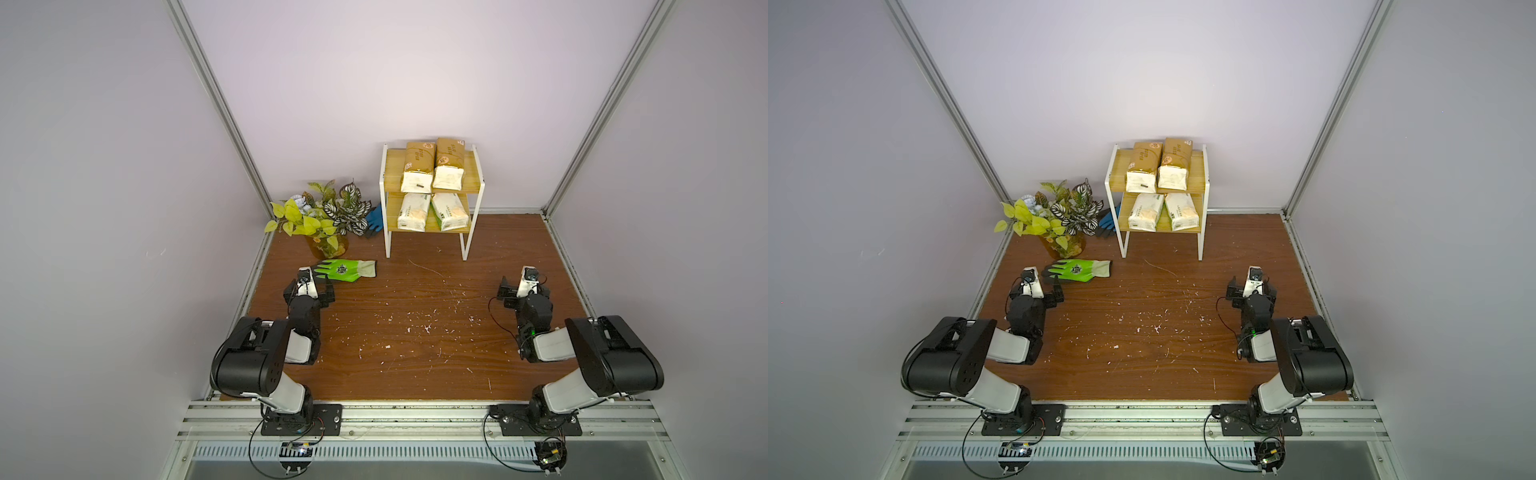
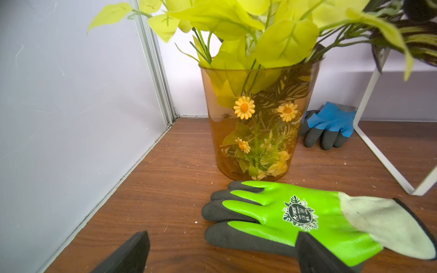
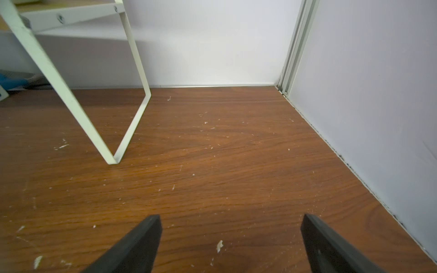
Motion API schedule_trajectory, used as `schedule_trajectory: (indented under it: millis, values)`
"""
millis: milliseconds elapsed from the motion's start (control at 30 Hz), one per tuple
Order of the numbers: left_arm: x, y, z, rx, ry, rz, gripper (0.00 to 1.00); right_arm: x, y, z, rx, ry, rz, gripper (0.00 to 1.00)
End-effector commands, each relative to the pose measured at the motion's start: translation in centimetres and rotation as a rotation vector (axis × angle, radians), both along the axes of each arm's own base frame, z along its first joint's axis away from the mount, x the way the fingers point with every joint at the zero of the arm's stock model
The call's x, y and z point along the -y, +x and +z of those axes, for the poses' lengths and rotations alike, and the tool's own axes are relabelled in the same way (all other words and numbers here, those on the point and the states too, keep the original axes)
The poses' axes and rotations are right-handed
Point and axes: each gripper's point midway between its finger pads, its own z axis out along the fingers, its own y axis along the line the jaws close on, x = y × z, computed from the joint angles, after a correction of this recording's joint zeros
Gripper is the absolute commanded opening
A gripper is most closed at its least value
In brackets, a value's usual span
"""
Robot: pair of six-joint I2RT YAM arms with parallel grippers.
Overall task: Place the tissue boxes on the shelf by color
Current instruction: Reset both arms
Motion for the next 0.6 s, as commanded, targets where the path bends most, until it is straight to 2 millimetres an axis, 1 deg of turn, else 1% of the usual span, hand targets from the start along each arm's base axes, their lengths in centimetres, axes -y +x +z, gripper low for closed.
schedule_trajectory:
  millis: [0,133,300,367,433,567]
  values:
    - [0.0,0.3,0.8,0.035,0.002,0.0,1.0,-0.5,0.2,1.5,0.067,0.004,0.031,0.99]
    - [0.4,-0.2,1.2,0.054,0.028,0.015,1.0,-0.5,0.2,1.6,0.07,0.003,0.032,0.99]
    - [0.4,0.0,0.9,0.043,0.025,0.011,1.0,-0.5,0.2,1.5,0.068,0.003,0.032,1.0]
    - [0.5,0.8,0.6,0.021,-0.004,-0.033,1.0,-0.5,0.2,1.6,0.07,0.003,0.032,0.99]
    - [0.2,0.8,0.4,0.012,-0.014,-0.039,1.0,-0.5,0.2,1.5,0.067,0.003,0.032,0.99]
    - [0.4,0.6,0.7,0.025,-0.001,-0.035,1.0,-0.5,0.2,1.6,0.068,0.003,0.032,1.0]
